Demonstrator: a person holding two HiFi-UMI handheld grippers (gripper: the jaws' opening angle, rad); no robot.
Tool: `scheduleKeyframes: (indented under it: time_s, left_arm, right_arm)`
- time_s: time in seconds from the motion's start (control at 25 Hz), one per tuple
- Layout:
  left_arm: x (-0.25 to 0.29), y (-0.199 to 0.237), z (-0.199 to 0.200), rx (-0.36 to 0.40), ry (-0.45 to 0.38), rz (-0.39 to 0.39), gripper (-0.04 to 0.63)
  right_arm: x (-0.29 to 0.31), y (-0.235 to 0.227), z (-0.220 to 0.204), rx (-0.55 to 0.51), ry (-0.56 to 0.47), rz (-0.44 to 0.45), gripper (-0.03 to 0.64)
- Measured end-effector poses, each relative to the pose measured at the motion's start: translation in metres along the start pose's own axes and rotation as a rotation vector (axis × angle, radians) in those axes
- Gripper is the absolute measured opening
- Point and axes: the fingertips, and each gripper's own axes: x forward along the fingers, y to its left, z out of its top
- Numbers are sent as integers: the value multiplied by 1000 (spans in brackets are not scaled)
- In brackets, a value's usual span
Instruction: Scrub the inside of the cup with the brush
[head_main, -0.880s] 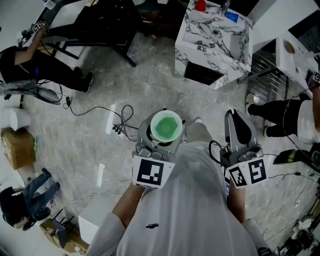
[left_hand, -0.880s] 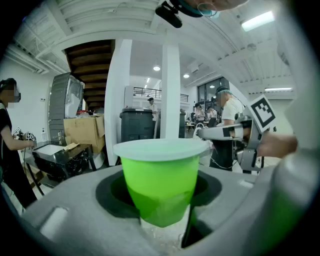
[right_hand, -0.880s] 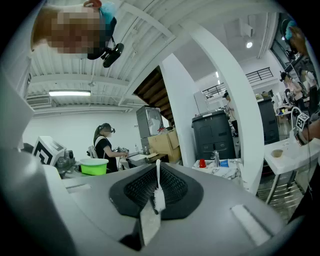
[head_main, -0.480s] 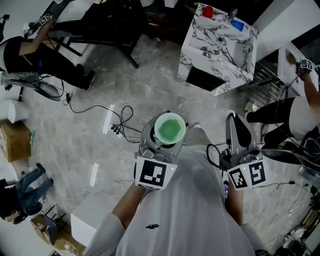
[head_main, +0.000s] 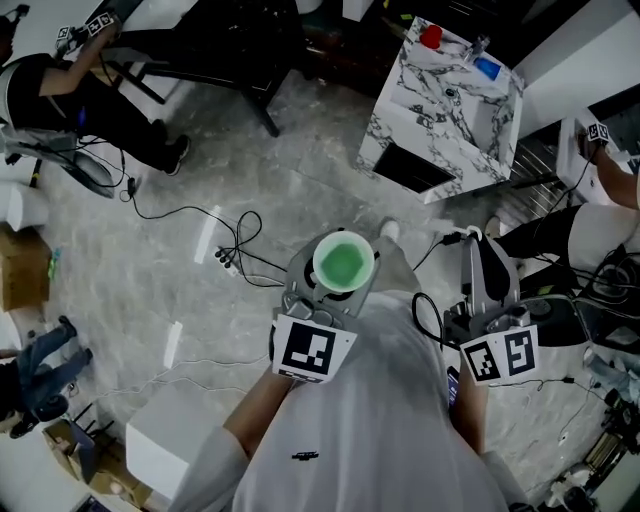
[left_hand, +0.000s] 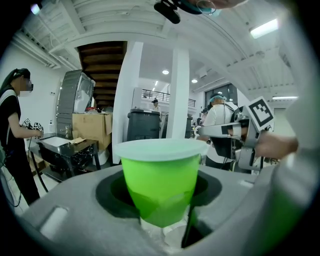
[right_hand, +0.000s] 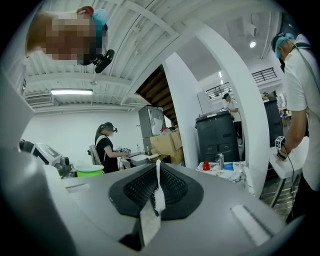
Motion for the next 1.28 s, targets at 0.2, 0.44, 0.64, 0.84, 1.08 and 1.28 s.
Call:
scheduleKeyframes:
  time_s: [0.2, 0.44, 0.64, 0.84, 1.08, 1.28]
  left_arm:
    - [13, 17, 12, -5, 3, 30, 241]
    - [82, 34, 21, -1, 38, 37, 239]
    - [159, 49, 51, -6, 55, 32, 241]
    - [247, 55, 83, 26, 56, 29, 241]
    - [339, 51, 105, 51, 68, 37, 241]
    - [395, 47, 117, 88, 90, 55, 240]
  right_arm:
    - [22, -11, 14, 7, -5, 17, 25]
    - [74, -61, 19, 27, -10, 48, 25]
    - [123, -118, 45, 33, -15, 72, 25]
    - [167, -179, 73, 16, -20, 123, 25]
    - [210, -238, 108, -23, -53, 219, 25]
    - [233, -273, 129, -33, -77, 294, 25]
